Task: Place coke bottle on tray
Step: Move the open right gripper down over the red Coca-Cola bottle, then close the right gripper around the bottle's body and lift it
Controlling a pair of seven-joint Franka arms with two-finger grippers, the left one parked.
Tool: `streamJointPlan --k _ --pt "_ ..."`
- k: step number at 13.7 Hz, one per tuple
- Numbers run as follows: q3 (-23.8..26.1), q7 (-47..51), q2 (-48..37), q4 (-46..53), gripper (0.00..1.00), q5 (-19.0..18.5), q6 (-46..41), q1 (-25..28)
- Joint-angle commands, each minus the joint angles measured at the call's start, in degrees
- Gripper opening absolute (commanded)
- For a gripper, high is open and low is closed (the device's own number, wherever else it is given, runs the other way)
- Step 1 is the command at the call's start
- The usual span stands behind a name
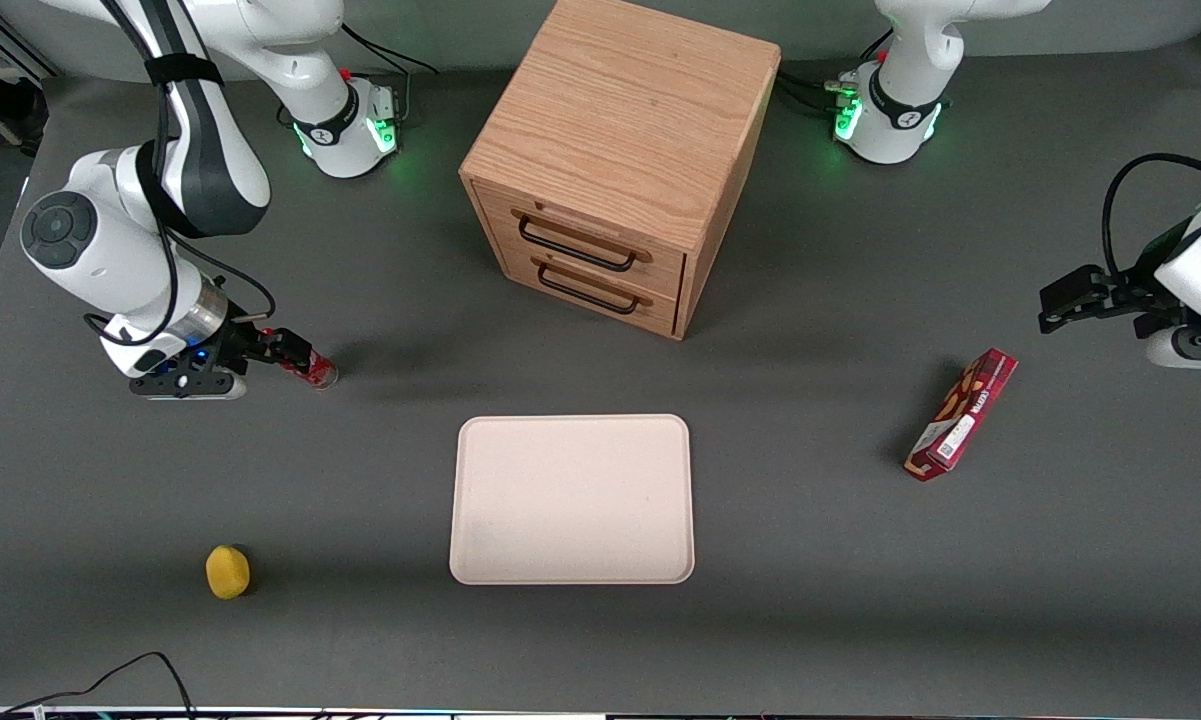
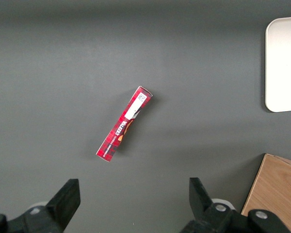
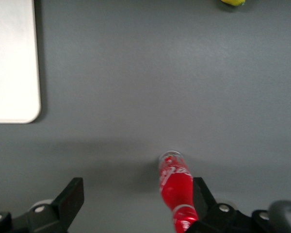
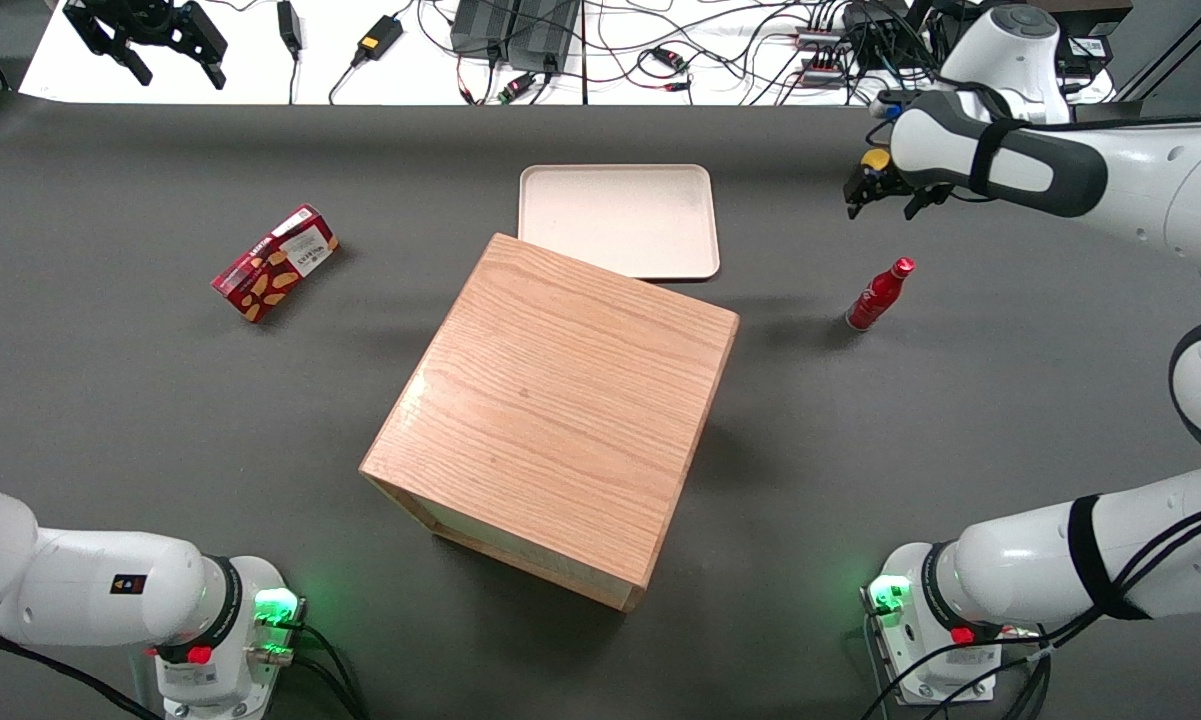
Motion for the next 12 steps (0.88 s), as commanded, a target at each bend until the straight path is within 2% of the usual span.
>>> streamJointPlan --k 1,3,10,12 --pt "0.09 -4.86 -3.27 -4.05 0.96 0.67 1.32 -2.53" --pt "0.17 -4.42 -4.07 -5.98 0.91 1.11 2.71 -2.53" --pt "0.35 -3.98 -4.34 -14.95 0.88 1.19 14.4 -2.53" --pt "0.35 -3.98 -4.86 -16.71 0.73 1.19 15.99 -2.53"
